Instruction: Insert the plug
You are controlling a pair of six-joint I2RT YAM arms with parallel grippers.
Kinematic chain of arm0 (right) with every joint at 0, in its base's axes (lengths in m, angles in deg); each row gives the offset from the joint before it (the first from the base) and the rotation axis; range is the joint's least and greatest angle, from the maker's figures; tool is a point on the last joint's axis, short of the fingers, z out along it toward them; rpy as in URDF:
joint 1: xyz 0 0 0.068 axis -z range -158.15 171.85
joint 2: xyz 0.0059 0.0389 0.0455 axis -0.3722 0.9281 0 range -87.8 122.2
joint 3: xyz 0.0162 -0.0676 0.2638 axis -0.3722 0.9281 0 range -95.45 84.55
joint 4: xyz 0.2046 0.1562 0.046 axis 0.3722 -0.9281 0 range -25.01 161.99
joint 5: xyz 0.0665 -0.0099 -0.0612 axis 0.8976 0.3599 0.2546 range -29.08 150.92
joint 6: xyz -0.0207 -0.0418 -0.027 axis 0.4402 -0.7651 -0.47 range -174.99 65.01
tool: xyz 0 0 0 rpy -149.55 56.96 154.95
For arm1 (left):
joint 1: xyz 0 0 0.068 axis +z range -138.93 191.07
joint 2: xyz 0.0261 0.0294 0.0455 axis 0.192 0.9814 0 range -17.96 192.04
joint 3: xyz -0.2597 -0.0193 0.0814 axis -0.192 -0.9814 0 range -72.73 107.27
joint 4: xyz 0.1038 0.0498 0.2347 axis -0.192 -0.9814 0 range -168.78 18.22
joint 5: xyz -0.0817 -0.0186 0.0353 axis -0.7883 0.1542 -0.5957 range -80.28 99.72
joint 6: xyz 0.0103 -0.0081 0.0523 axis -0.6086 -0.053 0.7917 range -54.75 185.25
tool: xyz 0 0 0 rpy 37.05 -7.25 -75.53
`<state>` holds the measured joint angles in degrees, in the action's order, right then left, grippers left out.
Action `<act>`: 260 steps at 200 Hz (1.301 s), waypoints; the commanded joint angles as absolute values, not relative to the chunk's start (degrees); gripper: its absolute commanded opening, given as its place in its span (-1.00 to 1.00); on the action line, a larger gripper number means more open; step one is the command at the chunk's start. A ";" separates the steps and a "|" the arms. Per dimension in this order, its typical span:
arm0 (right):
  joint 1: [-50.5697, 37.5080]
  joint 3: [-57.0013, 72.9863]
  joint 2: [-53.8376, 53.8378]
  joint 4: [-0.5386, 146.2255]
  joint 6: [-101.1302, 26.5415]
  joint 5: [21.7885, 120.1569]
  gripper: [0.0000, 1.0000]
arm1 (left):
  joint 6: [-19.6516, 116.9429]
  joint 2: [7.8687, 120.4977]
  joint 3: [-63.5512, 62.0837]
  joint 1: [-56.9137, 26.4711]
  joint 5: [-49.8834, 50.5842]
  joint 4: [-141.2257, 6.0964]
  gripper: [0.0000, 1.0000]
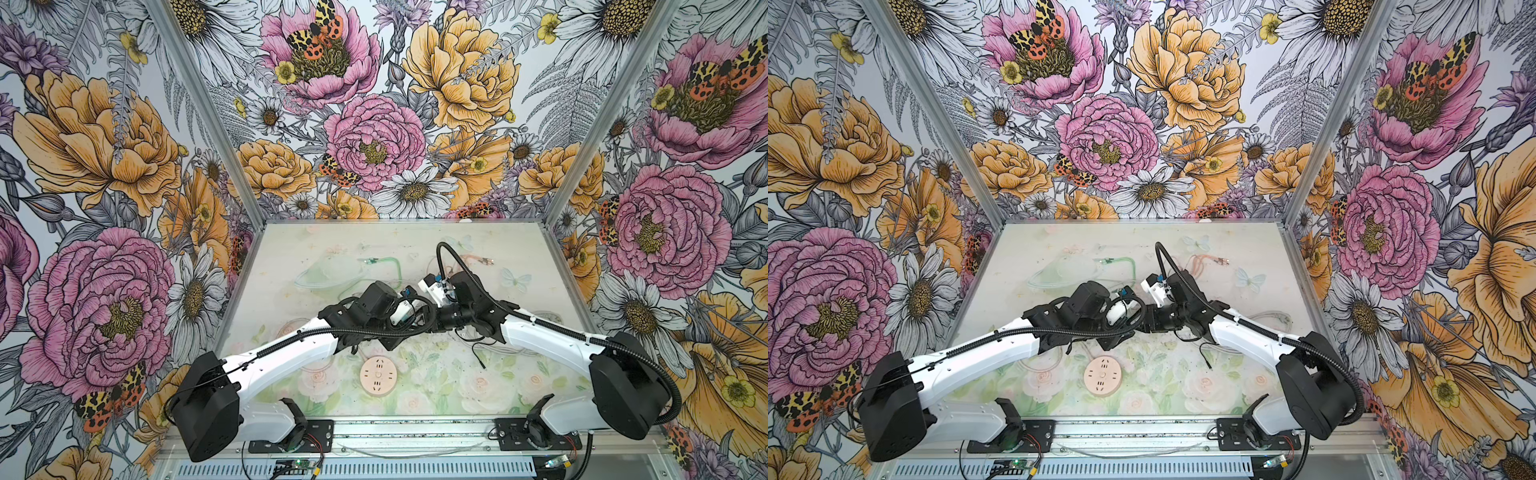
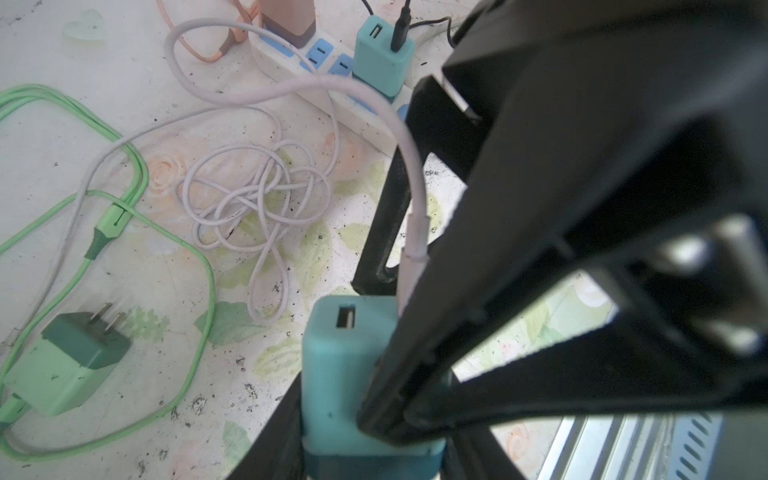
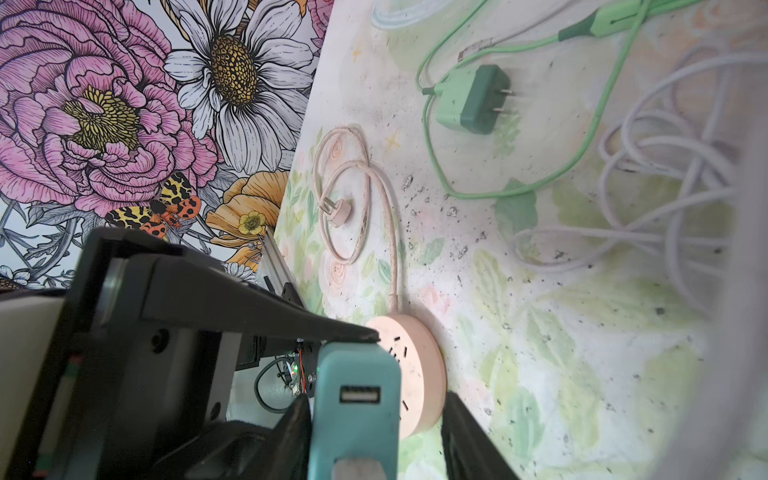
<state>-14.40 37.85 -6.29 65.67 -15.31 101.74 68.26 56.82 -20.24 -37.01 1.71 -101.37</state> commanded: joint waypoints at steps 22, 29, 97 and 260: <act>-15.11 36.31 -5.11 66.41 -15.11 102.69 -0.42 | 69.61 57.35 -17.57 -37.62 2.13 -95.36 -0.41; -15.06 36.21 -5.03 66.45 -15.10 102.69 -0.49 | 69.65 57.36 -17.58 -37.58 2.37 -94.85 -0.41; -15.18 36.04 -5.27 66.19 -14.78 100.60 -1.00 | 67.75 59.09 -15.88 -37.44 6.79 -93.48 0.15; -10.95 30.68 -11.23 50.29 -23.67 86.88 -1.00 | 20.27 43.42 -26.97 -32.04 15.23 -121.85 -0.66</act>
